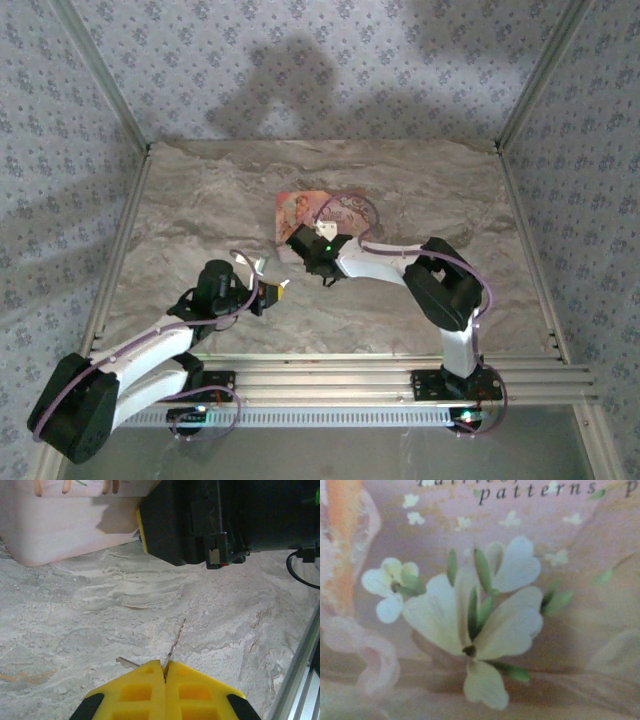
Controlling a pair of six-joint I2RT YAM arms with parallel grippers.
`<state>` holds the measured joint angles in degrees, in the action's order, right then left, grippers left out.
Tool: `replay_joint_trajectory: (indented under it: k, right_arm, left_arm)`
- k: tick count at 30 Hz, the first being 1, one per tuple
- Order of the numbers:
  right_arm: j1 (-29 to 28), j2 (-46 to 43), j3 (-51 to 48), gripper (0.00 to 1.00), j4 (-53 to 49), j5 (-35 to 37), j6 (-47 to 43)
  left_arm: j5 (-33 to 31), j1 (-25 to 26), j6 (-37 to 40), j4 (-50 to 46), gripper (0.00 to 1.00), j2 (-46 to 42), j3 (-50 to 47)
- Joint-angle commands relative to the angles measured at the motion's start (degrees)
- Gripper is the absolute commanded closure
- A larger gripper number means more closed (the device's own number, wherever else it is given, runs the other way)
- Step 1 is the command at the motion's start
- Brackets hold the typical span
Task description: Unlock a padlock with a key
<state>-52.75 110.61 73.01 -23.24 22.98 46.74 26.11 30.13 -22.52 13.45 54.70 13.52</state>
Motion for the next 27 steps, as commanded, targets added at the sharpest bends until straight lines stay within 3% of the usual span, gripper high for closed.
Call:
replay_joint_trajectory:
  k: [1,9,16,21,27]
  right_arm:
    - [0.5,1.7,2.1,0.62,-2.2,1.3,1.2]
    - [1.1,3.1,3.8,0.65,-2.1,0.2,1.0]
    - [1.2,4.4,5.8,0.89,-1.0,-1.2,0.5]
    - [1.0,6.0,8.5,1.00,-0.4,-3.2,0.6]
    - [1.9,3.4,9.3,1.00,-0.3,-10.1,1.6]
  left_arm:
    - [0.4,0.4,1.1,-0.2,1.00,-1.1,-0.9]
    - [0.4,0.3,1.4,-0.6,1.00,-1.6,-0.9]
    - [0.4,0.4,1.5,-0.9,1.00,-2.1,-0.9]
    - [0.0,0.3,1.4,-1.3,1.00,-2.7,-0.9]
    - [-0.5,0.0,1.8,-1.2,1.00,-2.2,-0.2]
